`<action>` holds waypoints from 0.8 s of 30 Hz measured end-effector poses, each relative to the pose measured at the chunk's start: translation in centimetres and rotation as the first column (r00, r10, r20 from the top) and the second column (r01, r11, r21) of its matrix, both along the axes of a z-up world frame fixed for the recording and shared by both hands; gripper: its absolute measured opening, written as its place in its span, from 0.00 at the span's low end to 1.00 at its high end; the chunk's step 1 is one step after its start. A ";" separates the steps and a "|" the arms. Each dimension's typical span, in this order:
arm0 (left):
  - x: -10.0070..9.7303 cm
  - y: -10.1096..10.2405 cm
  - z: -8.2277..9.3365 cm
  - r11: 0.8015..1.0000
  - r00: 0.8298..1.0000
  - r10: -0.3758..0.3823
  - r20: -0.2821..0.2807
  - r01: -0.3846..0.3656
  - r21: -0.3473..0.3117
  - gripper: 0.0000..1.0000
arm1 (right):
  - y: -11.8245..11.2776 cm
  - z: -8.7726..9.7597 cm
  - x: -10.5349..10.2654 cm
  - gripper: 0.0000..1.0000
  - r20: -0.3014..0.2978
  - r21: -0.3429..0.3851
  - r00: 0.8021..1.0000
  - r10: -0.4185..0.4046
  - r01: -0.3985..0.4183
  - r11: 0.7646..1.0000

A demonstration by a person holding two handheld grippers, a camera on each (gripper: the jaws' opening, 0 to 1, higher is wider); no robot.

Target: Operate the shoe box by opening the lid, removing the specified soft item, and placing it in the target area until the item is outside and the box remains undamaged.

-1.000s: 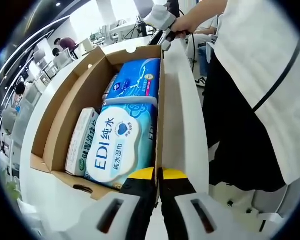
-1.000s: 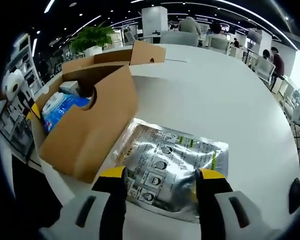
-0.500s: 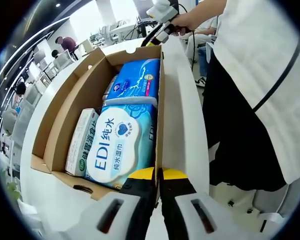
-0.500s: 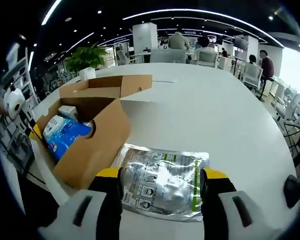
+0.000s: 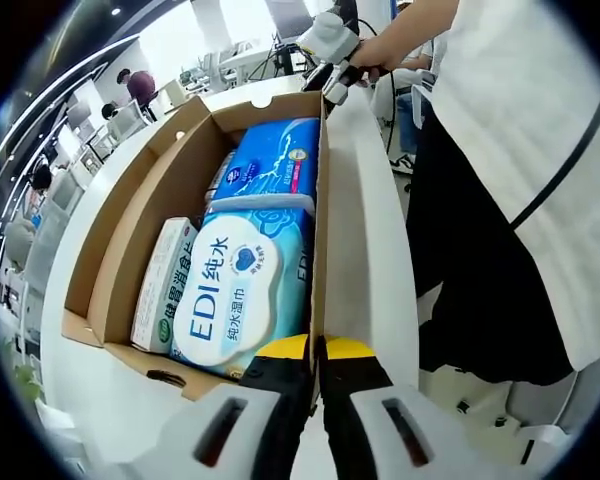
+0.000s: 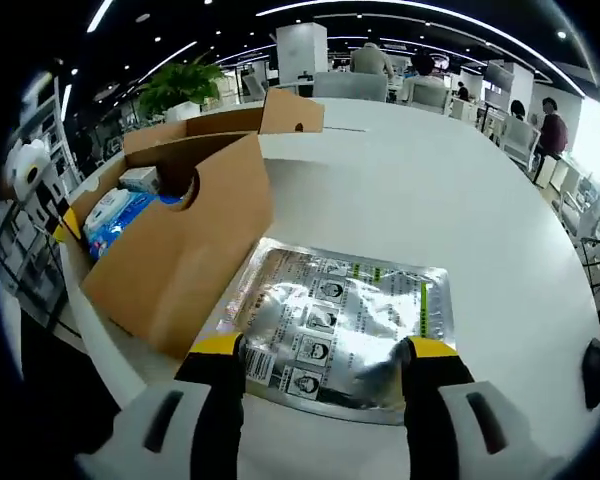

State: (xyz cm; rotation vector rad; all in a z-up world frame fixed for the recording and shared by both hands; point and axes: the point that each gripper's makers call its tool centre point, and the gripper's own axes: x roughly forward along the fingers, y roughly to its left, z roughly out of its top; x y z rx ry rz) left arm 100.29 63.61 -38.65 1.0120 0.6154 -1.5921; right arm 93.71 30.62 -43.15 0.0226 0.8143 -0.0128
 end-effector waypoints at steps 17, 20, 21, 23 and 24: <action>0.0 0.0 0.0 1.000 1.000 0.007 0.004 -0.007 0.000 0.02 | 0.2 1.4 0.3 0.54 0.049 -0.021 0.994 -0.096 0.098 0.995; 0.0 0.0 0.1 1.000 1.000 0.006 0.003 -0.006 -0.001 0.02 | -0.1 4.5 1.4 0.60 0.170 0.035 0.974 -0.146 0.142 0.989; -0.1 -0.1 0.1 1.000 1.000 0.006 0.004 -0.006 -0.001 0.02 | 0.0 4.6 1.5 0.60 0.166 0.051 0.977 -0.132 0.125 0.991; -0.1 -0.1 0.1 1.000 1.000 0.005 0.004 -0.005 -0.001 0.02 | -0.3 6.5 1.8 0.58 0.189 -0.010 0.976 -0.111 0.115 0.993; -0.1 -0.1 0.2 1.000 1.000 0.004 0.004 -0.004 0.000 0.02 | -0.7 6.4 1.9 0.60 0.185 -0.001 0.974 -0.131 0.133 0.991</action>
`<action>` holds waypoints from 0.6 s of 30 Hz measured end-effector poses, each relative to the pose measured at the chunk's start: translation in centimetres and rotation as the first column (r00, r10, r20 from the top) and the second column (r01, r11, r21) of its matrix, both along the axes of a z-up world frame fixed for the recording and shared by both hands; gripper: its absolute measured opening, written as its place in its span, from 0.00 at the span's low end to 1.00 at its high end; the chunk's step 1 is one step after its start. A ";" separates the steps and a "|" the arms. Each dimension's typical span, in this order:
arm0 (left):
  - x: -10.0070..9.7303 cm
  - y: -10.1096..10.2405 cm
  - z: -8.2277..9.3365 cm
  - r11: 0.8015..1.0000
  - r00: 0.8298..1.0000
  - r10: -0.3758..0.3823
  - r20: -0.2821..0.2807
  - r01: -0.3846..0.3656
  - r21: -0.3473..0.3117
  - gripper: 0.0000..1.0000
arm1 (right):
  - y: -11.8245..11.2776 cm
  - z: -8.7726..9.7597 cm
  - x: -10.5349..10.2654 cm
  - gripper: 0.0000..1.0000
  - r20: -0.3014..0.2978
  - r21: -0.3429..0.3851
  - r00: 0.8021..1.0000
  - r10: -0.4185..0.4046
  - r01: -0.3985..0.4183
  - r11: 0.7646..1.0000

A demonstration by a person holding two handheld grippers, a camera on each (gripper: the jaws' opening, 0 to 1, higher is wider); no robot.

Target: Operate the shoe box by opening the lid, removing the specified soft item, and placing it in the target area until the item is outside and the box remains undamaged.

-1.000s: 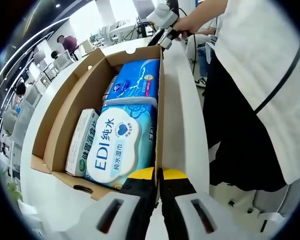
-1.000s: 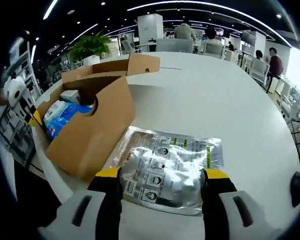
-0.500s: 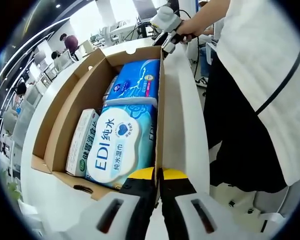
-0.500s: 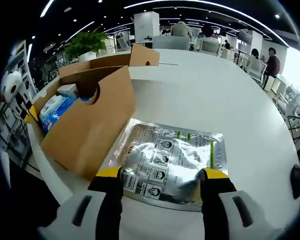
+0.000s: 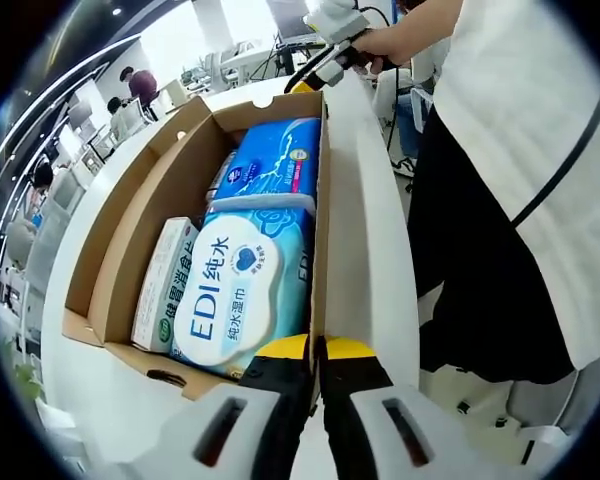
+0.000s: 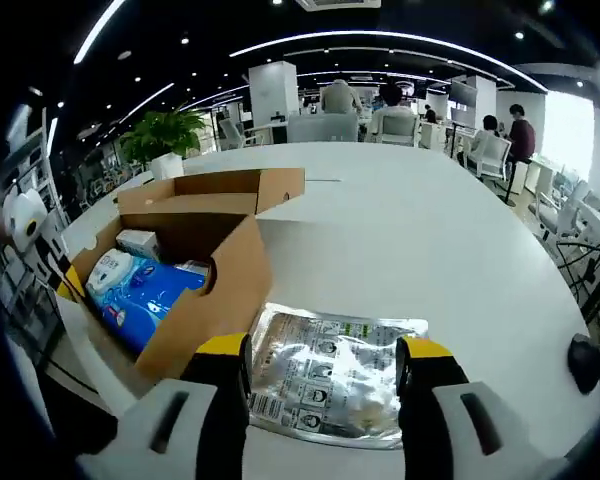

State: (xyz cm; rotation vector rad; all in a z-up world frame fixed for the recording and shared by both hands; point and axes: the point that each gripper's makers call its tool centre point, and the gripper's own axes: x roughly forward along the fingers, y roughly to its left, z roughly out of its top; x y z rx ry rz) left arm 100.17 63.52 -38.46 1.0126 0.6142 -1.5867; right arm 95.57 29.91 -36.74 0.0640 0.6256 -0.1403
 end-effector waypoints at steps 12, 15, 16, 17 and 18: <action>0.1 0.1 -0.2 1.000 1.000 0.013 -0.003 -0.013 0.010 0.03 | 0.2 6.9 2.7 0.74 0.086 0.037 0.994 0.073 -0.077 0.996; 0.1 0.1 -0.2 1.000 1.000 0.007 -0.006 -0.007 0.010 0.03 | 1.1 7.8 3.5 0.77 0.067 -0.042 0.982 0.175 -0.172 0.984; 0.1 0.1 -0.2 1.000 1.000 0.008 -0.008 -0.008 0.012 0.03 | 1.3 7.8 3.5 0.78 0.056 -0.058 0.980 0.191 -0.188 0.981; 0.1 0.1 -0.2 1.000 1.000 0.004 -0.008 -0.004 0.014 0.03 | 2.0 7.9 3.6 0.78 0.044 -0.062 0.973 0.226 -0.223 0.973; 0.1 0.1 -0.2 1.000 1.000 0.001 -0.008 -0.001 0.014 0.03 | 2.5 7.9 3.7 0.76 0.041 -0.061 0.967 0.252 -0.249 0.967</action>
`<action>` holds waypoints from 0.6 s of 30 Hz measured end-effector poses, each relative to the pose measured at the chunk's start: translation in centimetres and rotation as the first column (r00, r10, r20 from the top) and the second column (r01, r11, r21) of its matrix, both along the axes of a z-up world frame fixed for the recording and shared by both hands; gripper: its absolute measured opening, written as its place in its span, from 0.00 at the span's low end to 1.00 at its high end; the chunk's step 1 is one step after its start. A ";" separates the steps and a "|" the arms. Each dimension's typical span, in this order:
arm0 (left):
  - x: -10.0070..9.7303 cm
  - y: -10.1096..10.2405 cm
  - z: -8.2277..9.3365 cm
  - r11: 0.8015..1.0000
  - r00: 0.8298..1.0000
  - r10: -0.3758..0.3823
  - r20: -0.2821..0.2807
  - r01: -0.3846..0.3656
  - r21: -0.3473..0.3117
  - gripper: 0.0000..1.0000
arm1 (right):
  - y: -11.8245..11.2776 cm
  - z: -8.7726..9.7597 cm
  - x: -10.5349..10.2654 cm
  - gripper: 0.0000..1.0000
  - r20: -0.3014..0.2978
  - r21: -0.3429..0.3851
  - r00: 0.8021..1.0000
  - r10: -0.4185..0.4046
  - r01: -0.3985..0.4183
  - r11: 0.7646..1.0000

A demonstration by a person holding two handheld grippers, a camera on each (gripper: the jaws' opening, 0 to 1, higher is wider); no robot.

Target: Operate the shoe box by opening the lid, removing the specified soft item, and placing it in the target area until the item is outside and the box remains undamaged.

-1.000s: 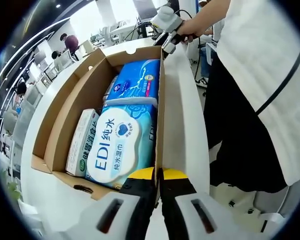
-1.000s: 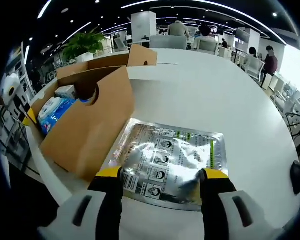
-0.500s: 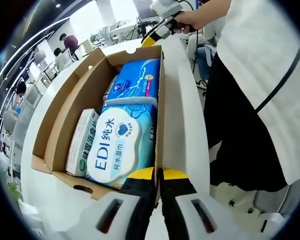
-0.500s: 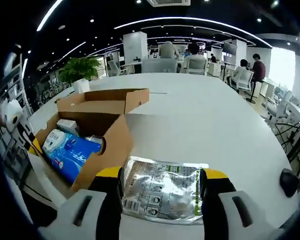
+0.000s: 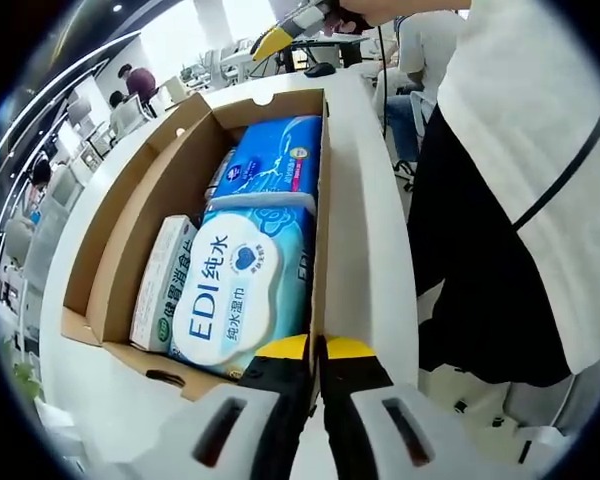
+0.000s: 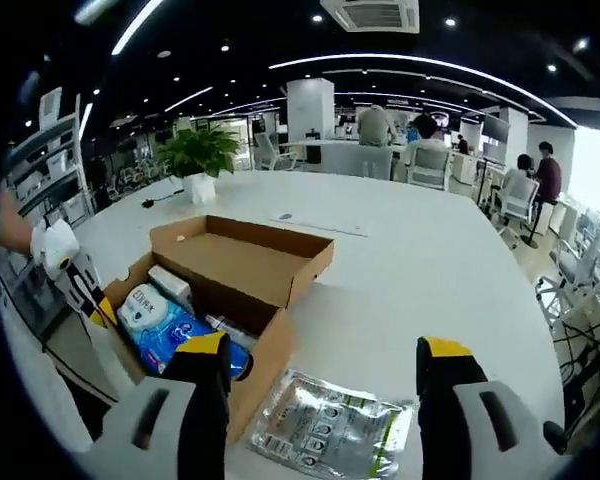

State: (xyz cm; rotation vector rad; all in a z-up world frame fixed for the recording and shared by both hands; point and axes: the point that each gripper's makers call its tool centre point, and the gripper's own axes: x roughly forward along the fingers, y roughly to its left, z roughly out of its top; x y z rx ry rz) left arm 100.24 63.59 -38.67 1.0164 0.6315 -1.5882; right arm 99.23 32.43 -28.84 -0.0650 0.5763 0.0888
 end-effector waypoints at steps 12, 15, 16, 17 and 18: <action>0.0 0.1 -0.2 1.000 1.000 -0.005 -0.013 0.005 0.014 0.02 | 4.8 -0.5 -0.2 0.46 -0.146 -0.072 0.938 0.314 -0.327 0.942; 0.0 0.1 -0.2 1.000 1.000 -0.004 -0.006 0.004 0.007 0.02 | 6.6 -0.9 -0.4 0.51 -0.209 -0.082 0.880 0.426 -0.450 0.889; 0.0 0.0 -0.2 1.000 1.000 -0.004 -0.005 0.005 0.005 0.02 | 7.0 -1.1 -0.5 0.56 -0.221 -0.077 0.866 0.449 -0.474 0.877; 0.0 0.0 -0.1 1.000 1.000 -0.004 -0.005 0.004 0.004 0.02 | 7.2 -1.2 -0.3 0.60 -0.229 -0.088 0.860 0.457 -0.486 0.870; 0.0 0.0 -0.1 1.000 1.000 -0.003 -0.004 0.003 0.003 0.02 | 6.9 -1.4 0.1 0.63 -0.241 -0.116 0.857 0.456 -0.492 0.863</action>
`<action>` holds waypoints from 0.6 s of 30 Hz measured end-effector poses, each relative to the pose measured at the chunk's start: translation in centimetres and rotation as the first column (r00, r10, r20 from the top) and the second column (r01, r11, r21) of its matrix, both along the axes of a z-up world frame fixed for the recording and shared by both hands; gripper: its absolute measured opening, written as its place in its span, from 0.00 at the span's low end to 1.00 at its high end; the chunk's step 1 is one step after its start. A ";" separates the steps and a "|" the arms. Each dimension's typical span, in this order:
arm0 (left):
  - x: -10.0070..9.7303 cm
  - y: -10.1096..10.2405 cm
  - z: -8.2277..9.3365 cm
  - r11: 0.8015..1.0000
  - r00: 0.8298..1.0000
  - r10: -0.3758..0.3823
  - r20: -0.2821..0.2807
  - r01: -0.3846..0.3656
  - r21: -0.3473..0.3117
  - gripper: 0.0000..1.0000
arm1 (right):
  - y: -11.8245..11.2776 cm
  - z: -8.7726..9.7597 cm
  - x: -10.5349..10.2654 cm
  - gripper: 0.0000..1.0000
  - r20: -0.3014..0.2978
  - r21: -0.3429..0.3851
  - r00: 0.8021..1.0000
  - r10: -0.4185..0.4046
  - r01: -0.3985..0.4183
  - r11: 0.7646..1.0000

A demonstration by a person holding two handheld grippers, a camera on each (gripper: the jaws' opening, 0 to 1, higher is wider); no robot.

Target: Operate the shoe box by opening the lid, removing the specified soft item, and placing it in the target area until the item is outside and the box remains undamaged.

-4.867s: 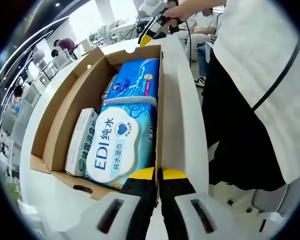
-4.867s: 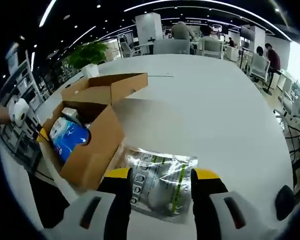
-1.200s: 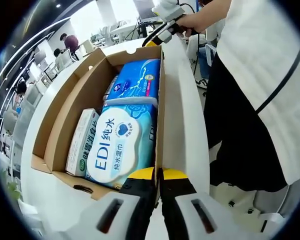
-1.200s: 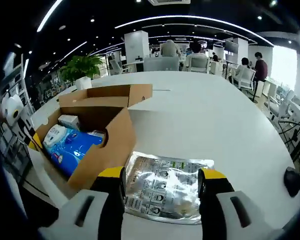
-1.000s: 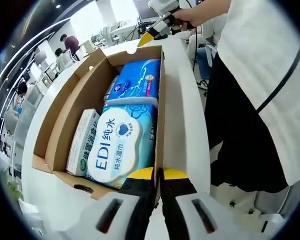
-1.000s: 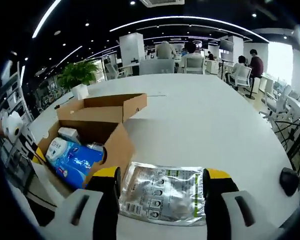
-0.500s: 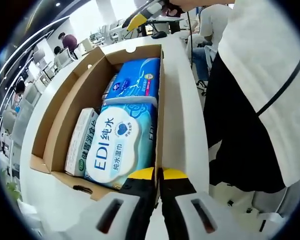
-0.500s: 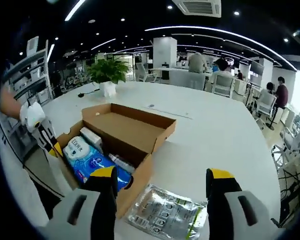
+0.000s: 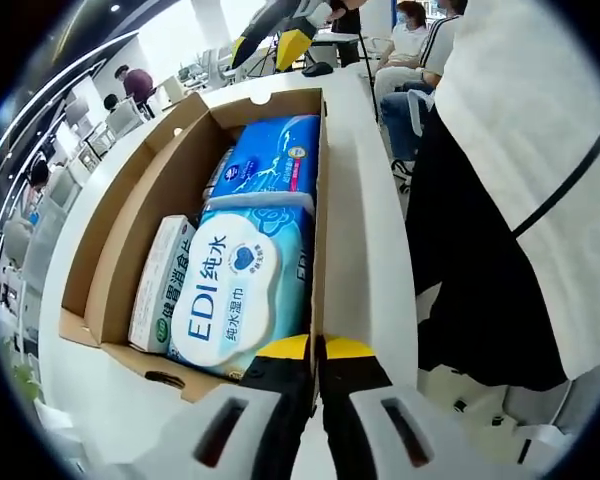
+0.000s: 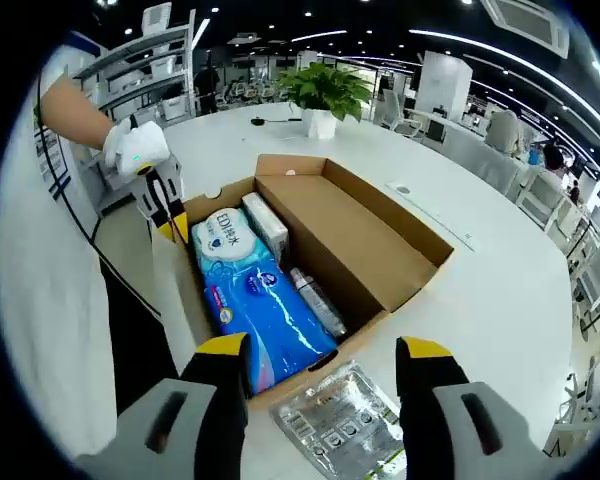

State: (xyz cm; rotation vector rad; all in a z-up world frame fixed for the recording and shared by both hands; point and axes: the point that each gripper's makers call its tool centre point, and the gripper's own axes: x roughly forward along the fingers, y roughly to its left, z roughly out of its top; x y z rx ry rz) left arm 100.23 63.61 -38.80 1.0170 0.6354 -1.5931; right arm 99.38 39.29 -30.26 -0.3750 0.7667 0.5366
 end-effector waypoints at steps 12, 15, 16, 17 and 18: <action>-0.1 -0.1 0.1 1.000 1.000 -0.012 -0.011 0.012 0.001 0.02 | -0.2 -0.7 1.3 0.67 -0.029 -0.095 0.998 0.052 -0.055 0.994; -0.3 -0.4 -0.6 0.999 1.000 -0.030 -0.002 0.030 0.016 0.02 | 0.6 -0.6 1.0 0.64 -0.066 -0.070 0.992 0.110 -0.115 0.991; -0.3 -0.4 -0.7 0.999 1.000 -0.028 -0.003 0.028 0.019 0.02 | 0.9 -0.8 0.9 0.64 -0.077 -0.082 0.985 0.154 -0.160 0.984; -0.3 -0.4 -0.6 1.000 1.000 -0.023 -0.006 0.023 0.021 0.02 | 1.2 -1.2 0.6 0.64 -0.110 -0.071 0.979 0.174 -0.183 0.981; -0.3 -0.4 -0.5 0.999 1.000 -0.031 -0.001 0.031 0.020 0.02 | 1.2 -1.4 0.4 0.65 -0.133 -0.073 0.973 0.188 -0.198 0.977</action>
